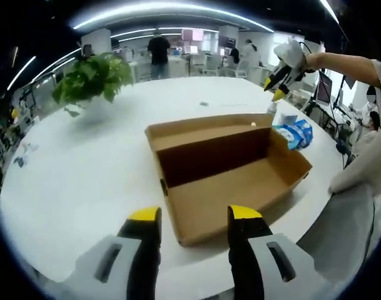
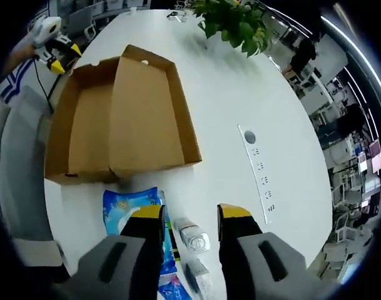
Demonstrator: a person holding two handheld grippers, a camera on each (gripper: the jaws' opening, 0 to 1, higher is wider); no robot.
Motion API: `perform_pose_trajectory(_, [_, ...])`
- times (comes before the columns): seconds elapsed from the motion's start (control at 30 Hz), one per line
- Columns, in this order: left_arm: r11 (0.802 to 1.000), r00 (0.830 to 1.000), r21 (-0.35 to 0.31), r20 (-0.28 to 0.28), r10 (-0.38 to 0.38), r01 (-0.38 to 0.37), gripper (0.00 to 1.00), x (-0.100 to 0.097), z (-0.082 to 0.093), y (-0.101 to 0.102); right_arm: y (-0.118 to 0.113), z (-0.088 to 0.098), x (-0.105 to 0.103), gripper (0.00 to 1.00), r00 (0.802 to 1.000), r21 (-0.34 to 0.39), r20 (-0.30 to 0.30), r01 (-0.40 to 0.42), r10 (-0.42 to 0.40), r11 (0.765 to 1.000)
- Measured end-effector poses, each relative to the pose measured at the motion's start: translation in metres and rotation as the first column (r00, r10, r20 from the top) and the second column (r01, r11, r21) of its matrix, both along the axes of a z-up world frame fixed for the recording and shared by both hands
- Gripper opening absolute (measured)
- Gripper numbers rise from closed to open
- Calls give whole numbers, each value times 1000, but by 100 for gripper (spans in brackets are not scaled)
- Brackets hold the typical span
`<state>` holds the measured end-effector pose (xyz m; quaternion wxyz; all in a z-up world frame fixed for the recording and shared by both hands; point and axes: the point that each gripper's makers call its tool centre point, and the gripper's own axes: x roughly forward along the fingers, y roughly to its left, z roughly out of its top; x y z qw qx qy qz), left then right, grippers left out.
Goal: Operate the shoe box by opening the lid, removing the specified soft item, and placing it in the target area until the item is outside and the box remains undamaged.
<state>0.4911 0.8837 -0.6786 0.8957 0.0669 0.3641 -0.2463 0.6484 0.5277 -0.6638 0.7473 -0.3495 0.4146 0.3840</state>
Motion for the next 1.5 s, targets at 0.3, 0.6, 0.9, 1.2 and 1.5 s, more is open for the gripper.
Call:
perform_pose_trajectory(0.3, [998,997,15,-52,62,-61,28,1,-17,13,17,-10,6,31,996,84,-10,93,-92,992])
perform_pose_trajectory(0.6, [995,989,-1,-108,98,-98,22,-3,-32,16,35,-24,15,29,986,161,-37,164,-160,973])
perform_pose_trajectory(0.9, [989,980,-26,-143,142,-147,8,0,-38,16,38,-46,29,27,928,232,-115,372,-355,899])
perform_pose_trajectory(1.2, [986,973,-28,-172,155,-162,3,0,-41,19,46,-71,41,25,863,237,-196,502,-465,832])
perform_pose_trajectory(1.5, [981,966,-44,-191,176,-187,3,0,-42,20,44,-94,40,19,815,140,-254,564,-522,814])
